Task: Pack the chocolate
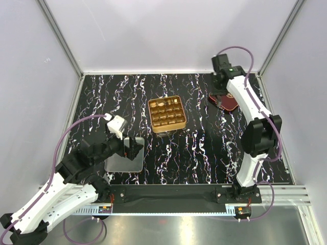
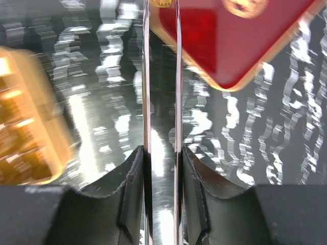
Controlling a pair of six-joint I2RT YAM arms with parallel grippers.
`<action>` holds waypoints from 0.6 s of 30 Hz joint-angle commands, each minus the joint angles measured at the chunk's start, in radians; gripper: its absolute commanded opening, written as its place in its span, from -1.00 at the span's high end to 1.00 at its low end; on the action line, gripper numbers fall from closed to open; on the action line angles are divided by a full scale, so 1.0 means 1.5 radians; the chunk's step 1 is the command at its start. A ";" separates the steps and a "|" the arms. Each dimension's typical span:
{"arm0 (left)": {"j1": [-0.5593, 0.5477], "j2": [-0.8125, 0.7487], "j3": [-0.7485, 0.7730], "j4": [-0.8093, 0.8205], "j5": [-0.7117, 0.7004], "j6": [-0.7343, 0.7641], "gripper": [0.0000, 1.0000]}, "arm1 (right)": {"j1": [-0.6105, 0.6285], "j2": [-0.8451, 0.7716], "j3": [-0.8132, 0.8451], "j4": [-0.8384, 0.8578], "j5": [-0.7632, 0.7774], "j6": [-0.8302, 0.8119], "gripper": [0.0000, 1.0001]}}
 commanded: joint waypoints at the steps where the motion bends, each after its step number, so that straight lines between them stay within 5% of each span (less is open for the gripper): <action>1: -0.002 -0.009 0.001 0.019 -0.019 0.006 -0.98 | 0.072 -0.051 0.049 -0.007 -0.011 0.017 0.30; 7: -0.002 -0.010 0.002 0.020 -0.028 0.006 -0.98 | 0.197 -0.060 0.002 0.108 -0.108 0.053 0.32; 18: -0.002 -0.009 0.001 0.018 -0.029 0.006 -0.98 | 0.307 0.045 0.044 0.136 -0.094 0.061 0.30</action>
